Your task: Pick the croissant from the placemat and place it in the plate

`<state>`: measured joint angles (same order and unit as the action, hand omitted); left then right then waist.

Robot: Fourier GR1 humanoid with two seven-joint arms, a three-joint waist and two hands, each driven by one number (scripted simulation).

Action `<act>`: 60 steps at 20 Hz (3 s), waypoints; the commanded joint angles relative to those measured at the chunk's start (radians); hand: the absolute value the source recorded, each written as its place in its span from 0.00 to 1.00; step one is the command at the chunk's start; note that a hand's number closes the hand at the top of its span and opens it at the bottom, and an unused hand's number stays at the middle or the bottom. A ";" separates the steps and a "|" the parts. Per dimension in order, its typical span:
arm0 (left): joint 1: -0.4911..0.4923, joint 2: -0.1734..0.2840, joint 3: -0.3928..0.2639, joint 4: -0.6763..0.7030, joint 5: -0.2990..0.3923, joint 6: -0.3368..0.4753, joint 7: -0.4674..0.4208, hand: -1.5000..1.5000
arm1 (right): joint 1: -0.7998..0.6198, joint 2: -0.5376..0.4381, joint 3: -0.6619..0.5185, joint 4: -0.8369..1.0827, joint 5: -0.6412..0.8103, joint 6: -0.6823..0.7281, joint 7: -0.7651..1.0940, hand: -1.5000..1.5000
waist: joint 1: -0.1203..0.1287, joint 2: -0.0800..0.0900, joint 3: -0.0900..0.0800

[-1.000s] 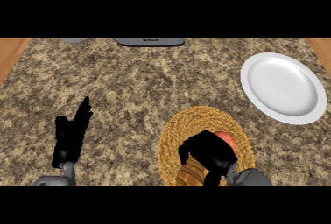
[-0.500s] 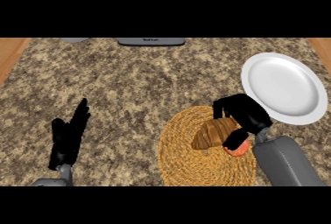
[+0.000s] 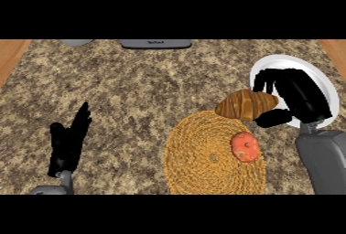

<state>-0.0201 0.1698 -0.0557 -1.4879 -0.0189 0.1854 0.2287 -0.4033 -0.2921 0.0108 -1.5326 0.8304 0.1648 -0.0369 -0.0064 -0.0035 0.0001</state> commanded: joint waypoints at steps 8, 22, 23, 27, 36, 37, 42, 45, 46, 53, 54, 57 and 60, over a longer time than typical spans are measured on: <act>-0.030 -0.052 -0.046 -0.027 -0.071 0.044 0.051 0.50 | -0.110 -0.085 -0.231 0.113 -0.050 -0.038 0.069 1.00 | 0.013 0.005 0.000; -0.014 -0.023 0.040 0.049 -0.016 -0.037 -0.040 0.50 | -0.301 -0.232 -0.310 0.766 -0.006 -0.188 -0.173 1.00 | 0.025 0.012 0.000; -0.034 -0.045 0.017 0.071 -0.028 -0.034 -0.045 0.50 | -0.327 -0.224 -0.299 0.836 0.021 -0.222 -0.183 1.00 | 0.028 0.013 0.001; -0.060 -0.037 0.004 0.012 -0.047 -0.026 0.035 0.50 | -0.376 -0.245 -0.285 0.995 0.026 -0.149 -0.236 1.00 | 0.039 0.015 0.002; -0.036 -0.015 0.037 0.009 -0.011 -0.068 0.019 0.50 | -0.438 -0.291 -0.245 1.217 0.070 -0.009 -0.347 0.00 | 0.040 0.014 0.002; -0.044 -0.060 -0.006 -0.001 -0.052 -0.024 0.022 0.50 | -0.437 -0.306 -0.232 1.228 0.078 0.021 -0.394 0.00 | 0.040 0.015 0.002; -0.024 -0.059 0.002 0.019 -0.045 -0.032 -0.013 0.50 | -0.436 -0.335 -0.367 1.231 -0.073 0.066 -0.596 0.00 | 0.040 0.014 0.003; -0.032 -0.041 0.025 0.027 -0.032 -0.040 -0.004 0.50 | -0.461 -0.314 -0.512 1.244 -0.231 0.130 -0.617 0.00 | 0.026 0.011 0.004; -0.016 -0.046 0.019 0.016 -0.042 -0.029 -0.010 0.50 | -0.455 -0.345 -0.554 1.264 -0.270 0.163 -0.632 0.00 | 0.030 0.013 0.005; -0.011 -0.045 0.020 0.030 -0.052 -0.032 -0.033 0.50 | -0.432 -0.458 -0.620 1.343 -0.351 0.376 -0.641 0.00 | 0.032 0.016 0.003; -0.039 -0.065 -0.002 0.014 -0.070 -0.013 0.012 0.50 | -0.425 -0.452 -0.618 1.354 -0.347 0.369 -0.659 0.00 | 0.041 0.020 0.004; -0.061 -0.061 0.011 0.007 -0.057 -0.020 0.028 0.50 | -0.394 -0.420 -0.607 1.350 -0.347 0.364 -0.706 0.00 | 0.046 0.021 0.004; -0.029 -0.060 0.010 0.060 -0.071 -0.025 -0.047 0.50 | -0.361 -0.397 -0.605 1.341 -0.359 0.384 -0.758 0.00 | 0.041 0.020 0.004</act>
<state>-0.0627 0.1118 -0.0474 -1.4586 -0.0772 0.1559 0.2244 -0.8122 -0.7157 -0.5932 -0.1949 0.4843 0.4774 -0.6765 0.0349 0.0157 0.0037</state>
